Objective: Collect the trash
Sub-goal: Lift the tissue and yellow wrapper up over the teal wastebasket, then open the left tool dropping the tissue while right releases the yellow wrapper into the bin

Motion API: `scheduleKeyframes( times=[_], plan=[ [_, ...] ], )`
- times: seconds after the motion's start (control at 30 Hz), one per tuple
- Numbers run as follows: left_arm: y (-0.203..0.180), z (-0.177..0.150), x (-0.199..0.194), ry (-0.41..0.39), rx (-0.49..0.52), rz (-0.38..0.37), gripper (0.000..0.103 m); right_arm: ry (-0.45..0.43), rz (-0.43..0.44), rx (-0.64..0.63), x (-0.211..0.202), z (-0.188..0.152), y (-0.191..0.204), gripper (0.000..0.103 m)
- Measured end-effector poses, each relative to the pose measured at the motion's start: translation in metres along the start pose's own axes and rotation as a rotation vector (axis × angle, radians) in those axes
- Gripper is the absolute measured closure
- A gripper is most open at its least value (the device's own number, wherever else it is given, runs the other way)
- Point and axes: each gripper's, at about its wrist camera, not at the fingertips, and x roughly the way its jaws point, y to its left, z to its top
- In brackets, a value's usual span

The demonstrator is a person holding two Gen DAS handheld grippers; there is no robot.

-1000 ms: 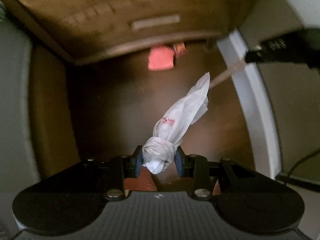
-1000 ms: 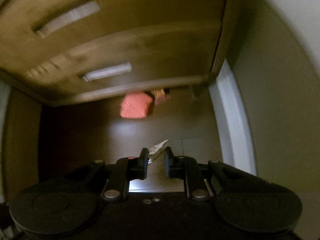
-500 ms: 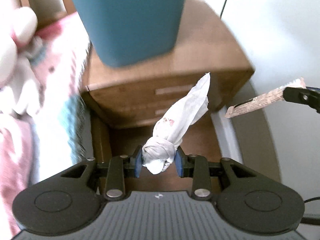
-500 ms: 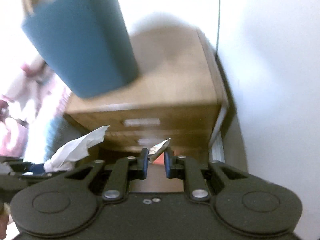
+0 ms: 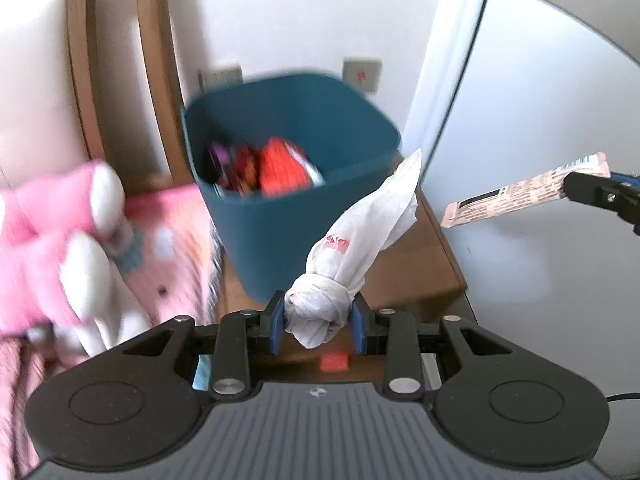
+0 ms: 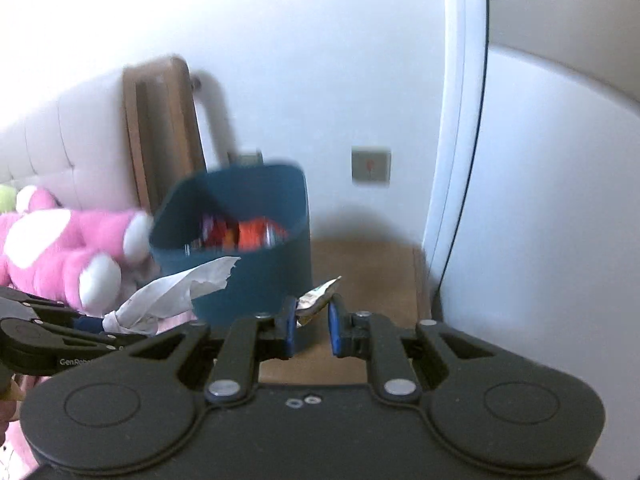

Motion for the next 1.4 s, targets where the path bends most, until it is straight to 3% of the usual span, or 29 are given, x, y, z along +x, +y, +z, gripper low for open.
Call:
scheduleKeyframes(
  times=[0.23, 0.4, 0.67, 1.0, 1.17, 1.4],
  plan=[
    [0.02, 0.059, -0.004, -0.106, 0.055, 0.044, 0.071, -0.101, -0.013, -0.081, -0.003, 0.053, 0.022, 0.088],
    [0.035, 0.104, 0.011, -0.104, 0.056, 0.029, 0.071, -0.129, -0.019, -0.134, 0.022, 0.086, 0.04, 0.088],
    [0.056, 0.151, 0.076, 0.022, 0.04, -0.003, 0.071, -0.031, -0.016, -0.203, 0.089, 0.098, 0.072, 0.088],
    [0.058, 0.155, 0.151, 0.163, 0.091, 0.007, 0.071, 0.124, -0.019, -0.323, 0.153, 0.082, 0.114, 0.088],
    [0.056, 0.151, 0.176, 0.231, 0.142, 0.039, 0.071, 0.175, -0.036, -0.351, 0.173, 0.075, 0.118, 0.088],
    [0.057, 0.152, 0.2, 0.319, 0.115, 0.006, 0.071, 0.253, -0.056, -0.335, 0.197, 0.072, 0.119, 0.087]
  ],
)
